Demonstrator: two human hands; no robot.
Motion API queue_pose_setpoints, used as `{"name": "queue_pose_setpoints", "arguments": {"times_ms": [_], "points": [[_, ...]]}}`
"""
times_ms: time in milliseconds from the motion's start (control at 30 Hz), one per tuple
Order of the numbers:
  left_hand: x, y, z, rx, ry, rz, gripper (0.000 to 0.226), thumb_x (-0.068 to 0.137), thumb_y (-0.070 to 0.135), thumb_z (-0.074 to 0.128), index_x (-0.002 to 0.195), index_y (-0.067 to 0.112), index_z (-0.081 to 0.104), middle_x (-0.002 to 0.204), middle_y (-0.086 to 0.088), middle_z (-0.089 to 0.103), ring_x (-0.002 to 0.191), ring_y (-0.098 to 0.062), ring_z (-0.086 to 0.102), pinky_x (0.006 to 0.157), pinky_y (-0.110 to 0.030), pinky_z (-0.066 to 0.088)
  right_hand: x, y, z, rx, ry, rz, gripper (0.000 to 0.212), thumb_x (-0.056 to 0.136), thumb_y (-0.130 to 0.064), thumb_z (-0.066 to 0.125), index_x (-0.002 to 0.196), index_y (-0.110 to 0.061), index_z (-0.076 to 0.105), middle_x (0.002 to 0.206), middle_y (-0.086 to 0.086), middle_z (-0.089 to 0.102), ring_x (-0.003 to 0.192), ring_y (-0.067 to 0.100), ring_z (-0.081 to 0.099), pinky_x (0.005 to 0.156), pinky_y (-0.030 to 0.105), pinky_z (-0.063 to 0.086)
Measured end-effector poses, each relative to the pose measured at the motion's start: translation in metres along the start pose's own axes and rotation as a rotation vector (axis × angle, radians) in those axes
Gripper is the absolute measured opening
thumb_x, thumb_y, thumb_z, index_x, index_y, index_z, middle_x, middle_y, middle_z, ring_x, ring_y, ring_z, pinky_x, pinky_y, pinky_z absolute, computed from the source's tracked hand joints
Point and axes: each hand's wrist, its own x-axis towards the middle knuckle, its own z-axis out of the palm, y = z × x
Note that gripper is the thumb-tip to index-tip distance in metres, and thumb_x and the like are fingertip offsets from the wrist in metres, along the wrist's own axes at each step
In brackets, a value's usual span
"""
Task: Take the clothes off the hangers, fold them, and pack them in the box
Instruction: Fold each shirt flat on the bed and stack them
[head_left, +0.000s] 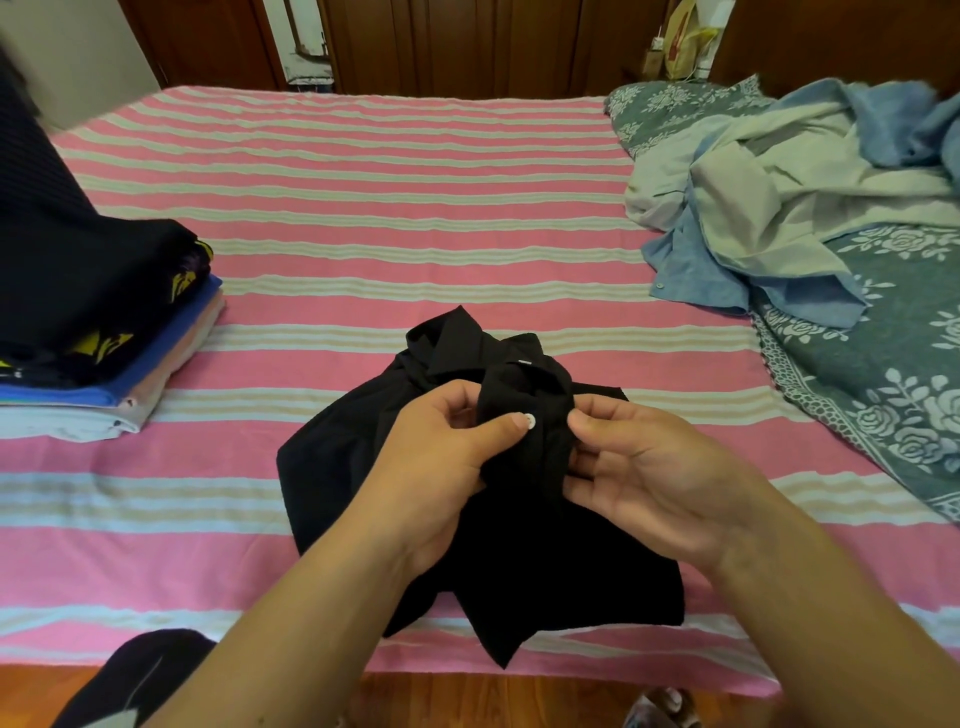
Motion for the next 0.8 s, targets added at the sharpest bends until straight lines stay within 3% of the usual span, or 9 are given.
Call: {"name": "queue_pose_setpoints", "arguments": {"times_ms": [133, 267, 367, 433, 533, 633, 800], "points": [[-0.001, -0.001, 0.002, 0.061, 0.004, 0.013, 0.009, 0.091, 0.005, 0.072, 0.1, 0.006, 0.071, 0.099, -0.01, 0.077, 0.097, -0.026, 0.074, 0.093, -0.049, 0.059, -0.001, 0.001, 0.003, -0.039, 0.032, -0.011, 0.024, 0.099, -0.006, 0.051, 0.114, 0.002, 0.068, 0.12, 0.023, 0.068, 0.115, 0.034, 0.067, 0.096, 0.046, 0.055], [-0.003, -0.002, 0.004, 0.17, 0.037, 0.062, 0.008, 0.091, 0.01, 0.073, 0.099, 0.011, 0.072, 0.095, -0.005, 0.077, 0.092, -0.02, 0.075, 0.089, -0.046, 0.061, -0.002, 0.005, 0.011, -0.16, 0.093, -0.065, 0.012, 0.093, -0.009, 0.063, 0.095, -0.001, 0.072, 0.107, 0.021, 0.072, 0.106, 0.033, 0.071, 0.095, 0.047, 0.054], [-0.004, -0.002, 0.005, 0.244, 0.095, 0.112, 0.006, 0.092, 0.015, 0.073, 0.097, 0.017, 0.071, 0.09, 0.0, 0.076, 0.087, -0.016, 0.074, 0.084, -0.042, 0.062, -0.001, 0.008, 0.013, -0.154, 0.256, -0.114, 0.01, 0.09, -0.006, 0.067, 0.081, -0.007, 0.073, 0.099, 0.018, 0.074, 0.097, 0.031, 0.074, 0.09, 0.045, 0.057], [-0.005, -0.003, 0.006, 0.311, 0.137, 0.167, 0.005, 0.091, 0.017, 0.074, 0.093, 0.02, 0.07, 0.087, 0.003, 0.075, 0.083, -0.014, 0.073, 0.081, -0.04, 0.063, 0.0, 0.01, 0.015, -0.255, 0.409, -0.199, 0.004, 0.089, -0.011, 0.072, 0.086, -0.008, 0.072, 0.095, 0.012, 0.076, 0.093, 0.026, 0.075, 0.088, 0.044, 0.059], [-0.006, -0.006, 0.01, 0.402, 0.182, 0.227, 0.007, 0.089, 0.018, 0.074, 0.088, 0.02, 0.068, 0.082, 0.002, 0.072, 0.078, -0.016, 0.071, 0.076, -0.04, 0.062, 0.0, 0.02, 0.022, -0.706, 0.613, -0.383, 0.008, 0.086, -0.026, 0.078, 0.083, -0.021, 0.072, 0.081, -0.004, 0.073, 0.08, 0.008, 0.07, 0.075, 0.028, 0.057], [-0.005, -0.009, 0.012, 0.405, 0.199, 0.215, 0.008, 0.088, 0.016, 0.075, 0.086, 0.017, 0.067, 0.081, -0.001, 0.071, 0.079, -0.02, 0.07, 0.074, -0.041, 0.061, 0.001, 0.031, 0.029, -1.02, 0.658, -0.518, 0.003, 0.09, -0.029, 0.074, 0.089, -0.027, 0.072, 0.082, -0.015, 0.067, 0.08, -0.003, 0.062, 0.068, 0.01, 0.046], [-0.005, -0.007, 0.009, 0.287, 0.142, 0.152, 0.009, 0.087, 0.013, 0.079, 0.092, 0.016, 0.071, 0.087, -0.002, 0.076, 0.084, -0.018, 0.075, 0.082, -0.04, 0.063, 0.001, 0.031, 0.027, -1.077, 0.662, -0.509, 0.01, 0.093, -0.029, 0.07, 0.102, -0.026, 0.074, 0.092, -0.019, 0.066, 0.086, -0.007, 0.061, 0.069, 0.005, 0.045]]}}
